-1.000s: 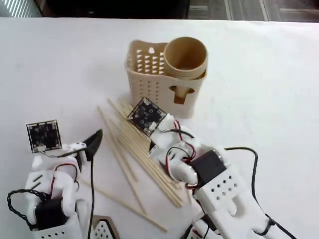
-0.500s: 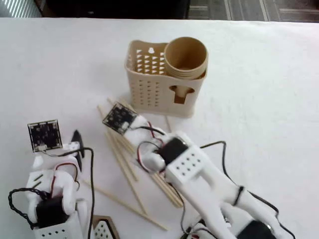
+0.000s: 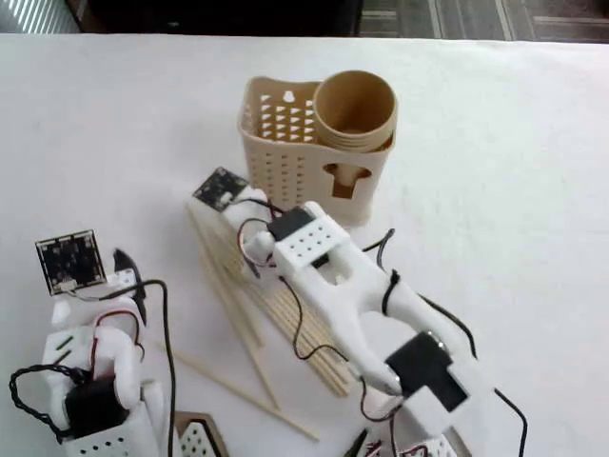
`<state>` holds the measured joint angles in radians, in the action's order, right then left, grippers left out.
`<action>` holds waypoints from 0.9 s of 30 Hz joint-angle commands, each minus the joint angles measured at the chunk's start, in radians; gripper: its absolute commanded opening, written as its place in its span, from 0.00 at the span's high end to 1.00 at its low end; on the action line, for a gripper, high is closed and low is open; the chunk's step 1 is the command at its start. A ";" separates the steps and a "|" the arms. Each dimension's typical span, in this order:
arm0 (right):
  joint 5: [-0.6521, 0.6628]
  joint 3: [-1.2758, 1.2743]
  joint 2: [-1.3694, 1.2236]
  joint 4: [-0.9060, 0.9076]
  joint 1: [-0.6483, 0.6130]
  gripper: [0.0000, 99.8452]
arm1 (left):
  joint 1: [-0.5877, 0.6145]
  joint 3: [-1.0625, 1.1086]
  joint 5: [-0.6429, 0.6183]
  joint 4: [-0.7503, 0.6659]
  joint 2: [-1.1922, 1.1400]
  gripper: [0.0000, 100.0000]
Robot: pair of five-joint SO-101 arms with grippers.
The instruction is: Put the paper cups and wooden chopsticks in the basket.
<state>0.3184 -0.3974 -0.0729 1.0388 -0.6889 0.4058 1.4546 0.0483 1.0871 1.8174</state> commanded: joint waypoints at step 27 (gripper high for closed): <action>0.000 0.278 -0.366 0.229 -0.102 0.91 | 0.008 -0.005 -0.002 -0.020 0.007 0.90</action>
<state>0.3184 -0.1212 -0.4242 1.2582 -0.7764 0.4058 1.4546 0.0483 1.0871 1.8174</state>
